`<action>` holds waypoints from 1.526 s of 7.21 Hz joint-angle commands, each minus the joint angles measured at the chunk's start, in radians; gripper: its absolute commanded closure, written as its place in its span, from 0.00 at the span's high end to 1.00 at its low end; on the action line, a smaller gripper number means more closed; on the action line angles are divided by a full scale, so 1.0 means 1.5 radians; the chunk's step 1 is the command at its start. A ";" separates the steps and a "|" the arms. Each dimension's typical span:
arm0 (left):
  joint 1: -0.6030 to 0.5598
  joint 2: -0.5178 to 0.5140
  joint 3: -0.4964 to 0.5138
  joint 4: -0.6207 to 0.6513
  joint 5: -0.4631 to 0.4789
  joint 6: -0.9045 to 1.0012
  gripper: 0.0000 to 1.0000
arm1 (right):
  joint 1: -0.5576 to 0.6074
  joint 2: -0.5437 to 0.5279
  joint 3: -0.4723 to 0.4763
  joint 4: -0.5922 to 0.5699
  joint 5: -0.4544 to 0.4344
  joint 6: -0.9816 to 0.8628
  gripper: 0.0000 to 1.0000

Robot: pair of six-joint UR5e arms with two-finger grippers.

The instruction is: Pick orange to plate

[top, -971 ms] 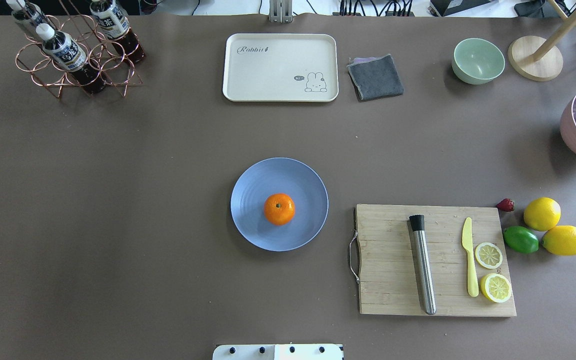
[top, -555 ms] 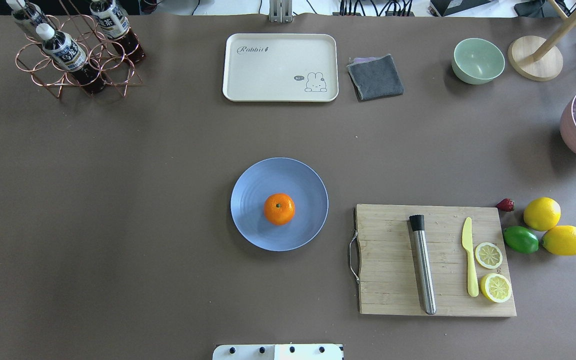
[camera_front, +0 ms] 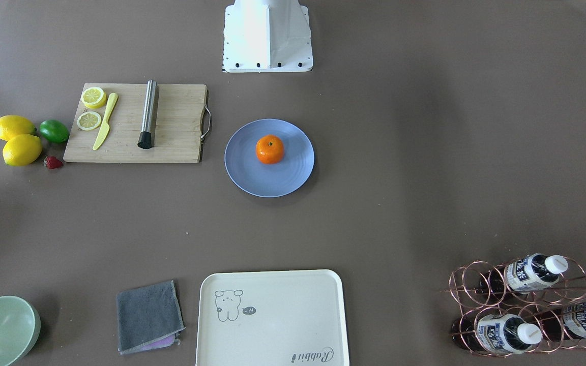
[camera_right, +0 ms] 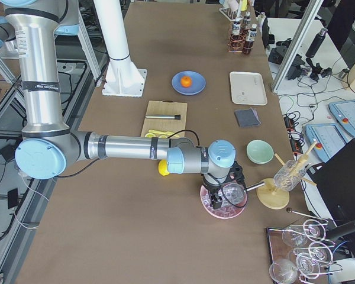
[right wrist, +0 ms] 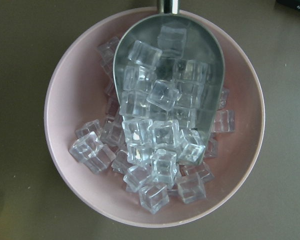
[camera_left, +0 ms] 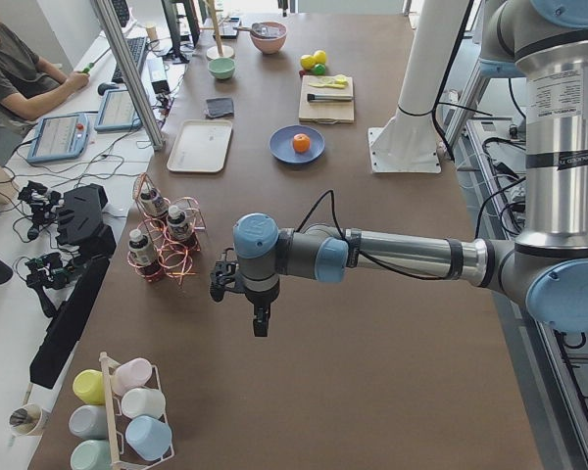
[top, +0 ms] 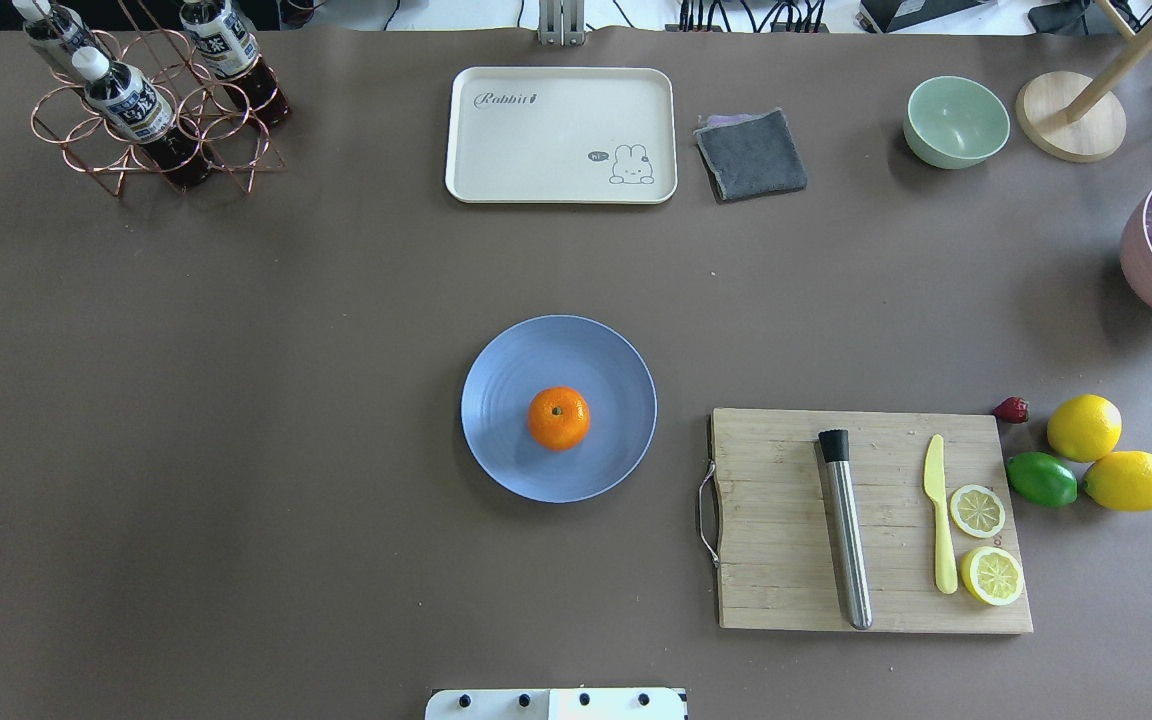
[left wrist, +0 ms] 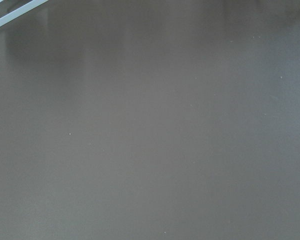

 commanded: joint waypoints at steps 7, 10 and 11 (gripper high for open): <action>-0.037 -0.003 0.027 -0.005 -0.001 0.004 0.98 | -0.031 0.017 -0.003 0.004 0.004 0.001 1.00; -0.042 0.003 0.018 -0.002 -0.002 0.003 0.98 | -0.031 0.014 -0.002 -0.001 0.013 0.018 1.00; -0.041 0.003 0.030 -0.003 -0.016 0.003 0.98 | -0.031 0.013 -0.016 -0.001 0.012 0.020 1.00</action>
